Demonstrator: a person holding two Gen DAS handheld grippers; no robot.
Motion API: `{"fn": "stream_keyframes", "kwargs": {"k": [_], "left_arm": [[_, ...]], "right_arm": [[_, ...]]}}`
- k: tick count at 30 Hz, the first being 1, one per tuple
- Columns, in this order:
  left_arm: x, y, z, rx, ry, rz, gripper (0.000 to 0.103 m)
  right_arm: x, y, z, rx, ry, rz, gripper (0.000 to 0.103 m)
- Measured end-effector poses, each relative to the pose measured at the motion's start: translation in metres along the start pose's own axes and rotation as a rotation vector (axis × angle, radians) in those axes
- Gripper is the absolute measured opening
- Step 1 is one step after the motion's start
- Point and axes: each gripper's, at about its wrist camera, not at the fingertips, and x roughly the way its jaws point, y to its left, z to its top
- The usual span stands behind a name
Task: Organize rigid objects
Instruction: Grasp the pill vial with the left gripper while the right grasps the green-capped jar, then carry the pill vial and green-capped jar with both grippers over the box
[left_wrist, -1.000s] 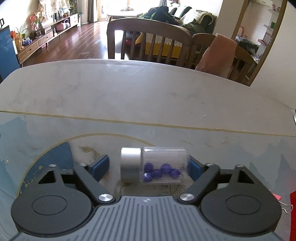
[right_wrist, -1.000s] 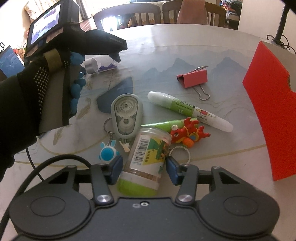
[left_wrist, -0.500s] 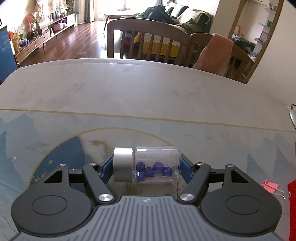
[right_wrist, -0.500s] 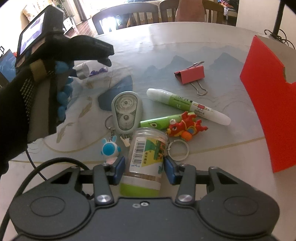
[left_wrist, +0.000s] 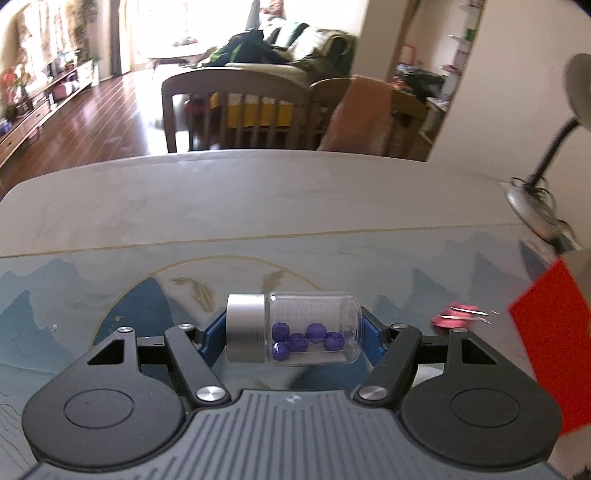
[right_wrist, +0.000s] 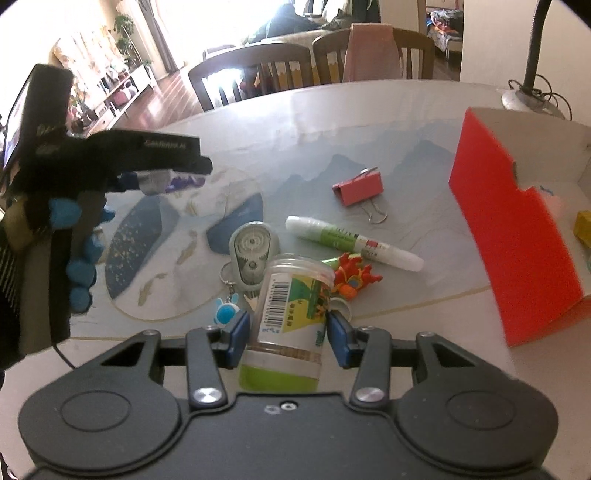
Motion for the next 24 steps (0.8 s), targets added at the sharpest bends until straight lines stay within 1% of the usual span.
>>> {"fn": "stream_keyframes", "kwargs": {"k": [12,18,24], "left_arm": [[-0.065,-0.038,-0.009,0.102,-0.024,-0.091,0.071],[-0.092,-0.064,-0.012,0.140,-0.047,-0.144,0.071],[-0.110,-0.100,-0.016,0.192,-0.071,-0.190,0.071]], "right_arm": [[-0.052,-0.023,0.005,0.025,-0.071,0.050,0.045],[-0.079,-0.045,0.011,0.035,-0.112,0.062,0.045],[-0.097,-0.075,0.017,0.037,-0.127,0.051,0.045]]}}
